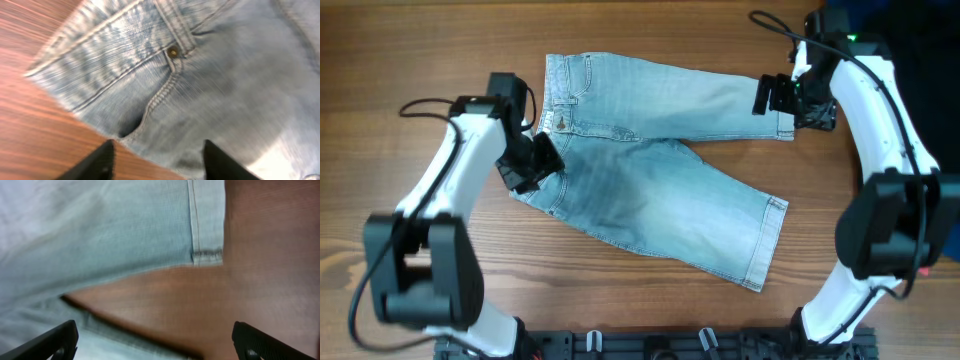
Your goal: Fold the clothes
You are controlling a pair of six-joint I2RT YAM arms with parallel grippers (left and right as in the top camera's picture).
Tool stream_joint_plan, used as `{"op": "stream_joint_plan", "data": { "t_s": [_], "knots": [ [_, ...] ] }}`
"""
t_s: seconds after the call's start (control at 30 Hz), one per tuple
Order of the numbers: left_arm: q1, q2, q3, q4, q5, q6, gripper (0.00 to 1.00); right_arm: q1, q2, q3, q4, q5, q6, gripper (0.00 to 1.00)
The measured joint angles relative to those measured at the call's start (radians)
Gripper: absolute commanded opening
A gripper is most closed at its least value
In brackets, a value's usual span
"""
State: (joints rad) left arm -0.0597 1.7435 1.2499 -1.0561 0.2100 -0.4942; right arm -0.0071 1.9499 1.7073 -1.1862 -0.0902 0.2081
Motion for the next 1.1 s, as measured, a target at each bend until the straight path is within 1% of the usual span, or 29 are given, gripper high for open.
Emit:
{"op": "stream_joint_plan", "data": {
  "t_s": [0.07,0.13,0.2,0.23,0.27,0.33,0.37,0.4,0.43,0.5,0.53,0.57,0.63,0.7,0.9,1.0,1.07,1.1],
  "knots": [
    [0.009,-0.074,0.000,-0.010,-0.021,0.003,0.66,0.018,-0.056,0.000,-0.077,0.000,0.026,1.00],
    [0.035,-0.074,0.001,-0.024,-0.031,0.003,0.69,0.046,-0.095,-0.029,-0.121,-0.013,0.060,1.00],
    [0.055,-0.074,0.002,-0.043,-0.034,0.005,0.73,0.063,-0.134,-0.099,-0.124,-0.036,0.081,1.00],
    [0.064,-0.074,0.002,-0.055,-0.036,0.006,0.73,0.069,-0.170,-0.163,-0.087,-0.061,0.091,1.00],
    [0.075,-0.074,0.002,-0.065,-0.040,0.011,0.73,0.076,-0.237,-0.265,-0.068,-0.105,0.106,1.00],
    [0.082,-0.074,0.002,-0.066,-0.045,0.014,0.75,0.087,-0.334,-0.386,-0.022,-0.163,0.132,0.99],
    [0.082,-0.074,0.002,-0.066,-0.045,0.019,0.75,0.095,-0.370,-0.438,0.008,-0.174,0.159,0.95],
    [0.082,-0.074,0.002,-0.066,-0.045,0.023,0.75,0.124,-0.444,-0.558,0.030,-0.203,0.186,0.90],
    [0.082,-0.074,0.002,-0.066,-0.047,0.023,0.75,0.148,-0.456,-0.642,0.093,-0.220,0.224,0.80],
    [0.082,-0.074,0.002,-0.070,-0.045,0.026,0.75,0.171,-0.459,-0.754,0.183,-0.229,0.282,0.71],
    [0.082,-0.074,0.002,-0.074,-0.046,0.026,0.75,0.176,-0.458,-0.805,0.238,-0.228,0.314,0.56],
    [0.082,-0.074,0.002,-0.076,-0.048,0.026,0.75,0.177,-0.456,-0.861,0.286,-0.220,0.351,0.52],
    [0.082,-0.074,0.002,-0.081,-0.049,0.026,0.75,0.177,-0.457,-0.937,0.422,-0.169,0.416,0.51],
    [0.082,-0.074,0.002,-0.087,-0.048,0.026,0.75,0.177,-0.456,-0.984,0.509,-0.110,0.441,0.50],
    [0.082,-0.074,0.002,-0.092,-0.048,0.026,0.76,0.177,-0.435,-1.000,0.612,0.079,0.455,0.49],
    [0.082,-0.074,0.002,-0.105,-0.048,0.026,0.76,0.154,-0.419,-1.004,0.749,0.133,0.441,0.46],
    [0.082,-0.074,0.002,-0.111,-0.048,0.026,0.76,0.115,-0.412,-1.004,0.821,0.150,0.418,0.38],
    [0.082,-0.074,0.002,-0.112,-0.049,0.026,0.76,0.085,-0.412,-1.004,0.856,0.156,0.412,0.38]
  ]
}}
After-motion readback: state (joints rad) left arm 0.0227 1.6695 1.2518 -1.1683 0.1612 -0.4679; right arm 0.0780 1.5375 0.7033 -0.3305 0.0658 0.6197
